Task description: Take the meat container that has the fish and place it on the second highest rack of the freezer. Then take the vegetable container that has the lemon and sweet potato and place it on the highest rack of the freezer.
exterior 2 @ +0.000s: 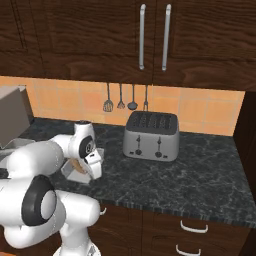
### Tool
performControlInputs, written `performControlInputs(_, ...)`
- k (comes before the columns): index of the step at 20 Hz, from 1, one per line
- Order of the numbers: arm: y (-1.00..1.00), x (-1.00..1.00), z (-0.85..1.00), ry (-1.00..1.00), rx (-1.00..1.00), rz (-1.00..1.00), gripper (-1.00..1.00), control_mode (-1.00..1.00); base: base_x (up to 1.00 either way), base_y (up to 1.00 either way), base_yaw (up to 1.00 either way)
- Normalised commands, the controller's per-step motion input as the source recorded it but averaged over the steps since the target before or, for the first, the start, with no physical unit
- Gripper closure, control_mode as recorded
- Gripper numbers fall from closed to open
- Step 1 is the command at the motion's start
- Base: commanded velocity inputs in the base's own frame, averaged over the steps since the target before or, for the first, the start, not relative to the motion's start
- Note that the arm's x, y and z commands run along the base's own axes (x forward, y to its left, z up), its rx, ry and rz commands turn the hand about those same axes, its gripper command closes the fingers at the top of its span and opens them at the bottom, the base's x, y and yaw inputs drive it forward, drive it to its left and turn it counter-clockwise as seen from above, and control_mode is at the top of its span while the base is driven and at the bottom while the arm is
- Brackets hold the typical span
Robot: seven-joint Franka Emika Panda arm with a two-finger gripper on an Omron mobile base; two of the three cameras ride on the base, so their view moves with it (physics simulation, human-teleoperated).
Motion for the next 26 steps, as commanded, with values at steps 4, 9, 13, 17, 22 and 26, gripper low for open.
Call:
performControlInputs(4, 0.14, -0.3, 1.0, -0.08, 0.0, -0.01, 1.0, -1.0, 0.0, 0.0, 0.0)
performControlInputs(9, 0.14, -0.91, 1.0, -0.26, 0.0, 0.0, 1.0, -1.0, 0.0, 0.0, 0.0)
performControlInputs(13, 0.42, -1.0, 0.74, -0.13, -0.02, 0.0, 1.0, -1.0, 0.0, 0.0, 0.0)
performControlInputs(17, 0.01, -0.77, 0.74, -0.06, 0.09, 0.0, 1.0, -1.0, 0.0, 0.0, 0.0)
performControlInputs(22, -0.03, -0.31, 0.06, -0.02, 0.03, 0.0, 1.0, -1.0, 0.0, 0.0, 0.0)
performControlInputs(26, 0.0, -0.24, -0.01, 0.0, 0.0, 0.0, 1.0, 1.0, -0.75, 0.11, -0.03)
